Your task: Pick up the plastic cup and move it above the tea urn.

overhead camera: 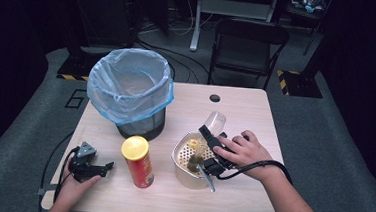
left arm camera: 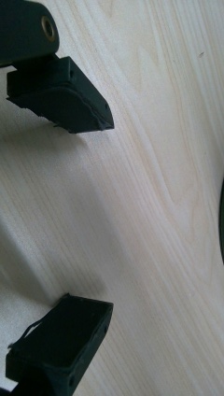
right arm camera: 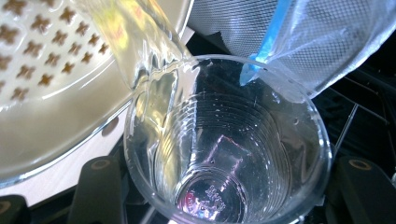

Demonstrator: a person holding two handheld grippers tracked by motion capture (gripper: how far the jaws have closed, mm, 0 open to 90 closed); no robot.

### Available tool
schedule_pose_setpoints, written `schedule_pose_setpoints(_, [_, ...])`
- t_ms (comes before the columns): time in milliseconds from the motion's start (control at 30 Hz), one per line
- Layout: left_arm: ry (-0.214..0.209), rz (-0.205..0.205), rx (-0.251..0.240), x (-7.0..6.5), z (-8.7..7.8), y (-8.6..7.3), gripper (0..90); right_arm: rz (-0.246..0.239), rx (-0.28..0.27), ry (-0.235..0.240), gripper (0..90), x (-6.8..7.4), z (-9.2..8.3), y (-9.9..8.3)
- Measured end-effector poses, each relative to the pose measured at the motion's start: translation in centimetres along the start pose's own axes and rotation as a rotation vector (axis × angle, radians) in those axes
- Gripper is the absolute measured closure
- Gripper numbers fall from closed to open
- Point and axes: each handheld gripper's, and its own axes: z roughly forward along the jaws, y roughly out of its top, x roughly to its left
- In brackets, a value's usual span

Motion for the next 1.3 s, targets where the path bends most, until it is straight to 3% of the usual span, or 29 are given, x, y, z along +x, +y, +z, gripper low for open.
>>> schedule_pose_setpoints(33, [0.0, -0.001, 0.0, 0.0, 0.0, 0.0, 10.9, -0.047, 0.007, 0.005, 36.8, -0.1, -0.1, 0.1])
schedule_pose_setpoints(67, [0.0, 0.0, 0.0, 0.0, 0.0, 0.0, 10.9, -0.034, -0.023, -0.009, 36.7, 0.1, 0.1, 0.3])
schedule_pose_setpoints(100, [0.0, 0.0, 0.0, 0.0, 0.0, 0.0, 10.9, -0.097, -0.008, 0.006, 36.7, 0.0, -0.2, 0.3])
schedule_pose_setpoints(233, [0.0, 0.0, 0.0, 0.0, 0.0, 0.0, 10.9, -0.092, -0.013, -0.043, 36.6, 0.1, -0.6, 0.5])
schedule_pose_setpoints(267, [0.0, 0.0, 0.0, 0.0, 0.0, 0.0, 10.9, -0.125, -0.004, -0.024, 36.6, -0.2, -0.8, 0.5])
schedule_pose_setpoints(333, [0.0, 0.0, 0.0, 0.0, 0.0, 0.0, 10.9, -0.124, -0.005, -0.028, 36.5, -0.3, -0.9, 0.5])
schedule_pose_setpoints(400, [0.0, 0.0, 0.0, 0.0, 0.0, 0.0, 10.9, -0.087, -0.02, -0.048, 36.5, -0.2, -0.8, 0.5])
schedule_pose_setpoints(433, [0.0, 0.0, 0.0, 0.0, 0.0, 0.0, 10.9, -0.127, -0.01, -0.027, 36.4, -0.4, -0.9, 0.5])
schedule_pose_setpoints(600, [0.0, -0.001, 0.0, 0.0, 0.0, 0.0, 10.9, -0.085, -0.018, -0.036, 36.2, -0.3, -0.8, 0.4])
schedule_pose_setpoints(633, [0.0, 0.0, 0.0, 0.0, 0.0, 0.0, 10.9, -0.107, -0.009, -0.023, 36.1, -0.5, -0.9, 0.4])
schedule_pose_setpoints(1300, [0.0, 0.0, 0.0, 0.0, 0.0, 0.0, 10.9, -0.07, -0.017, -0.04, 35.4, -0.7, -1.1, 0.5])
